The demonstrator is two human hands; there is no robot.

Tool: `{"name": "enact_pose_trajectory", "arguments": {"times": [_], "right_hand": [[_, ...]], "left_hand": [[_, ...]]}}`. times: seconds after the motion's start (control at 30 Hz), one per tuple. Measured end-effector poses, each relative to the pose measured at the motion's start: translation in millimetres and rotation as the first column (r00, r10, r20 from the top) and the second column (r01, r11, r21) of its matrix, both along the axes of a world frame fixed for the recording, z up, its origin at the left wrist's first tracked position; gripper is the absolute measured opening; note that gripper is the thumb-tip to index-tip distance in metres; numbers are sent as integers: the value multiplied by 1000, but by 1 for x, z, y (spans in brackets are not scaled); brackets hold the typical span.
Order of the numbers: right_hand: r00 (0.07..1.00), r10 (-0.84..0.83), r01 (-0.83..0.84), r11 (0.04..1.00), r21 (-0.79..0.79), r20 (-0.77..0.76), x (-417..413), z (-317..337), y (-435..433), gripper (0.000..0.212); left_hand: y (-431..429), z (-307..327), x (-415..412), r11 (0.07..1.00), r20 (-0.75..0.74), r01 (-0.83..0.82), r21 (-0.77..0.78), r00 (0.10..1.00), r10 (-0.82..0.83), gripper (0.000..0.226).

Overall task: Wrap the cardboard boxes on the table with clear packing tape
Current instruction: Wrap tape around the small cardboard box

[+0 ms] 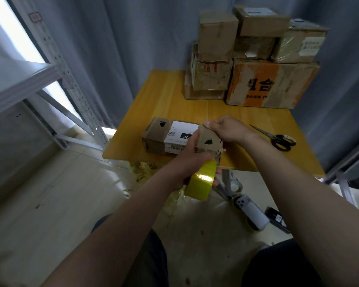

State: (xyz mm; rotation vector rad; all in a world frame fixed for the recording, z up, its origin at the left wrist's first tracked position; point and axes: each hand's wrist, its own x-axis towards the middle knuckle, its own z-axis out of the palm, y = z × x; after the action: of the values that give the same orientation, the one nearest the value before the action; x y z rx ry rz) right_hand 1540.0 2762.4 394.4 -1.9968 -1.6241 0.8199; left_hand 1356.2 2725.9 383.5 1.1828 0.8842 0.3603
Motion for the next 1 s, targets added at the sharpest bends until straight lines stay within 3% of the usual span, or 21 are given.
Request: {"name": "enact_pose_trajectory", "arguments": {"times": [0.1,0.17,0.37,0.6,0.73,0.8,0.9,0.93,1.0], "right_hand": [[970,97,-78,993,-92,221,-12,1,-8,53],[942,99,-47,985,-164,321,-17,-2,-16,62],[973,119,-73,971,-226,197,-10,0,-42,95],[986,108,-99,992,-75,124,-4,-16,-43,91],[966,183,-173,982,-70,181,4,-12,-32,100],[967,54,-54,999,-6,249,-2,-6,-35,92],[947,-245,198,954,224,208,-15,2,-57,54],[950,-275,241,947,213,149,-18,5,-67,50],[972,-233,232,972,41,16,-21,7,-86,59]], "left_hand": [[0,2,-1,1000,-8,3,-10,1000,-3,85],[0,3,-1,1000,-14,-3,-29,1000,2,89],[-2,6,0,1000,9,0,-26,1000,0,89],[-12,12,5,995,8,-77,-57,997,77,94],[-24,13,10,987,32,-111,-120,993,116,94],[-26,10,11,978,54,-156,-139,985,165,89],[-26,8,10,969,69,-179,-172,979,194,81],[-25,8,10,968,71,-174,-181,979,189,79],[-25,7,10,966,56,-183,-185,979,196,81]]}}
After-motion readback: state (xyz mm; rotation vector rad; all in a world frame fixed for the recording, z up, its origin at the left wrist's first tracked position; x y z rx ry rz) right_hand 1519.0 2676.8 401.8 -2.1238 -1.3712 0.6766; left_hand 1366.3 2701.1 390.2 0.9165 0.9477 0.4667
